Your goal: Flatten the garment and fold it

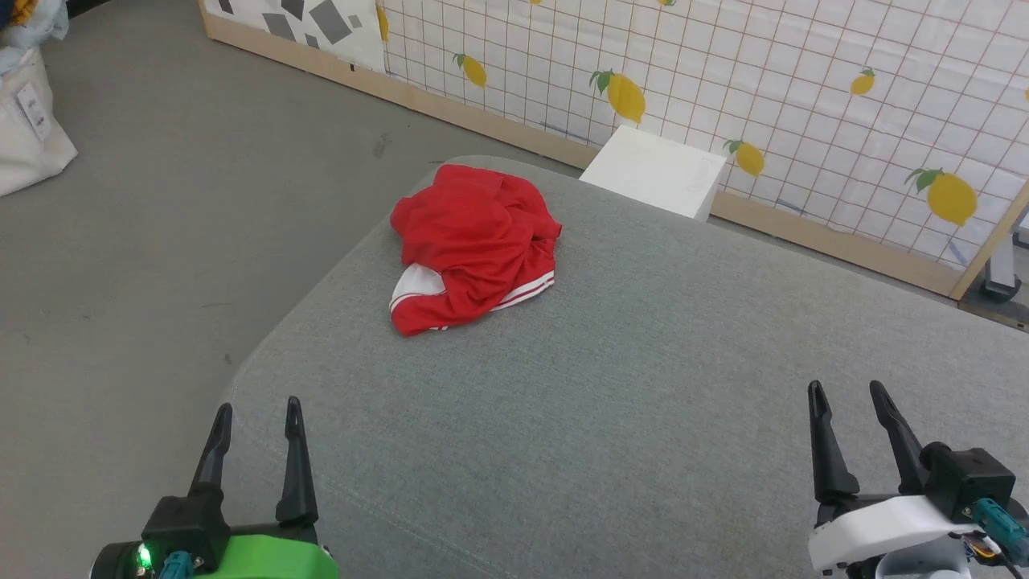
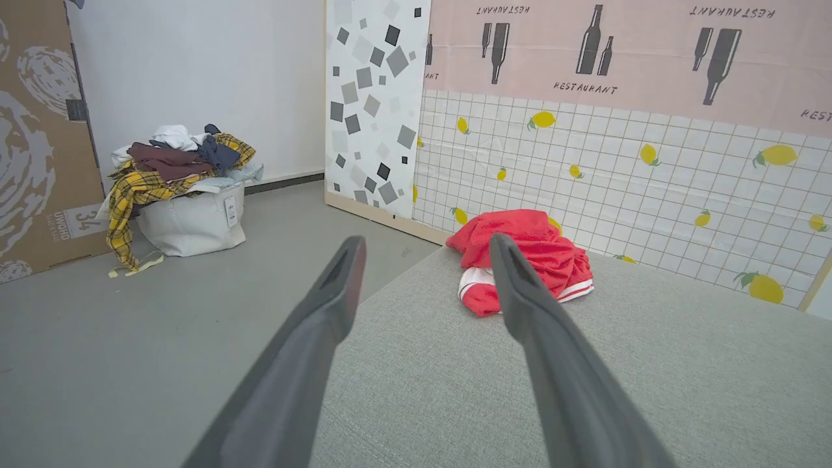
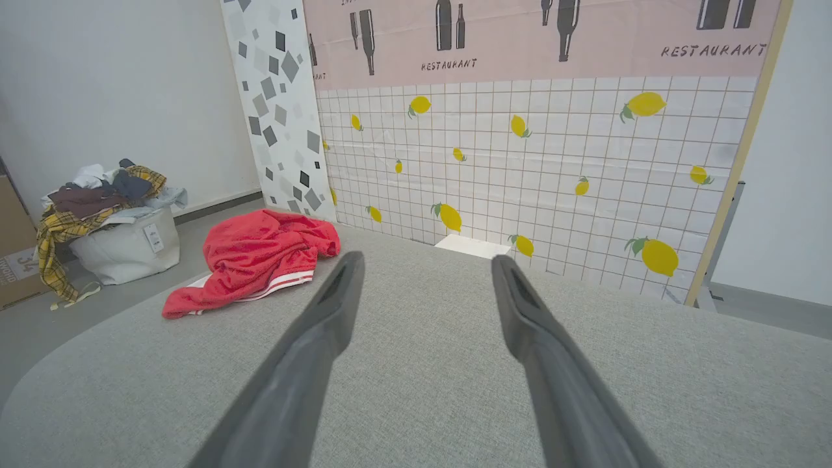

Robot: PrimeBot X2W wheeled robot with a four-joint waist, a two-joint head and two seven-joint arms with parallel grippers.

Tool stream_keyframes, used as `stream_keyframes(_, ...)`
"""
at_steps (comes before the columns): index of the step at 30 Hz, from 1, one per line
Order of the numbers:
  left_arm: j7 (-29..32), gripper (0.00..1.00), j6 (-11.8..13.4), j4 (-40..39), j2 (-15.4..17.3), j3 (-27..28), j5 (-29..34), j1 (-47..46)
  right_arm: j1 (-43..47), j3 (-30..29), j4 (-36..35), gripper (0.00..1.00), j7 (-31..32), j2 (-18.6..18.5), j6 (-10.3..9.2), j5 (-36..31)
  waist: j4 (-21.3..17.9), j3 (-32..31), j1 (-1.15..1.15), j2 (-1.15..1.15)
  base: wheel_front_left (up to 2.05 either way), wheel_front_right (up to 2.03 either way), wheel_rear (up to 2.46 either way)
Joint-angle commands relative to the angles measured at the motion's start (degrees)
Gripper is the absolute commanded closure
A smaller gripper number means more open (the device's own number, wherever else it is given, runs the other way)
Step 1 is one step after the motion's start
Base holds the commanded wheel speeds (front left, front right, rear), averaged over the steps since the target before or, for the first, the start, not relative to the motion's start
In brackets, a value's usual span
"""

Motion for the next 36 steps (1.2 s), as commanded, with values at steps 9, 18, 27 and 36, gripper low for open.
stream_keyframes(9,-0.4,0.00,-0.9,-0.1,-0.2,-0.3,0.5,0.8,0.5,0.1,-0.2,0.00,-0.3,0.0,-0.10,0.2,-0.7,0.0,0.00,0.00,0.00,0.00,0.00)
stream_keyframes(18,1.6,0.00,-3.8,-0.4,1.5,-2.3,-1.5,-6.3,0.7,-0.8,-1.8,0.00,-0.3,0.0,-0.10,-0.4,-1.3,2.0,0.00,0.00,0.00,0.00,0.00)
stream_keyframes(27,8.2,0.00,-5.8,0.0,7.9,-6.5,-3.6,-22.2,-1.0,-1.3,-5.0,0.00,-0.2,0.0,-0.10,-2.9,-2.1,7.4,0.00,0.00,0.00,0.00,0.00)
stream_keyframes(36,15.8,0.00,-6.1,3.7,14.4,-9.0,-9.3,-39.4,-4.4,-0.4,-11.9,0.00,3.3,0.0,-0.10,-5.2,-4.8,14.2,0.00,0.00,0.00,0.00,0.00)
